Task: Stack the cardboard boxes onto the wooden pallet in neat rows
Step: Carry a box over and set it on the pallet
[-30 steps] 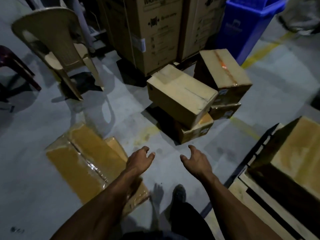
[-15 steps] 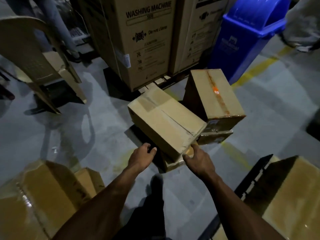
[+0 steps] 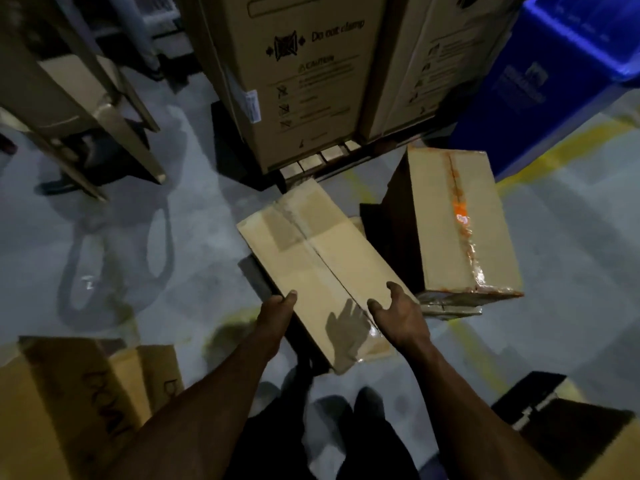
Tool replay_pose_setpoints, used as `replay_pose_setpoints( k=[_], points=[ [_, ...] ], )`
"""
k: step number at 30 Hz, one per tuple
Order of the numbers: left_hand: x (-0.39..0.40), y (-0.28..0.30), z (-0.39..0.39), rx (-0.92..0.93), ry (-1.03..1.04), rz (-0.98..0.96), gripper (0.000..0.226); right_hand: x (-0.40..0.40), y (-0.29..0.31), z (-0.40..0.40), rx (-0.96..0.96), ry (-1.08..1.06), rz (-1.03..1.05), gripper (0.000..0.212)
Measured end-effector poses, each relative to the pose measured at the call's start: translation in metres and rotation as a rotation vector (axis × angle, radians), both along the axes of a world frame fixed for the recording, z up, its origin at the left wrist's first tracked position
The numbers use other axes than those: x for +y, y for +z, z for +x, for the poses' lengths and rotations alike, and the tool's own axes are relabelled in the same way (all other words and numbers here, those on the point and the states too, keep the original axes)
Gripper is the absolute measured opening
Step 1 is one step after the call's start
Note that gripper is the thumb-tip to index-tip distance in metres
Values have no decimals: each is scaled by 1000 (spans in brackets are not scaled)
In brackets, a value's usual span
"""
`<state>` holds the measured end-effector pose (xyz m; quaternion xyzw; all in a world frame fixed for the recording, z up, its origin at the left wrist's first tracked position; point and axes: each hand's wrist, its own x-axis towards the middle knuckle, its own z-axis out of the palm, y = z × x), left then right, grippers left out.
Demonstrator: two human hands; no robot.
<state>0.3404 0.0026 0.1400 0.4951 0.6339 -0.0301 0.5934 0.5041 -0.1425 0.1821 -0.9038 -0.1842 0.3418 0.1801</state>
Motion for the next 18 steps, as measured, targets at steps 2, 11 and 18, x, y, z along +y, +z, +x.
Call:
replay_pose_setpoints(
  k=[2,11,18],
  points=[
    [2,-13,14,10,105,-43,62,12,-19,25,37,27,12,68],
    [-12,-99,57,113,419,-79,68,52,-131,118,27,283,-41,81],
    [-9,-161,62,88,568,-85,74,90,-203,143,15,390,-46,83]
  ],
)
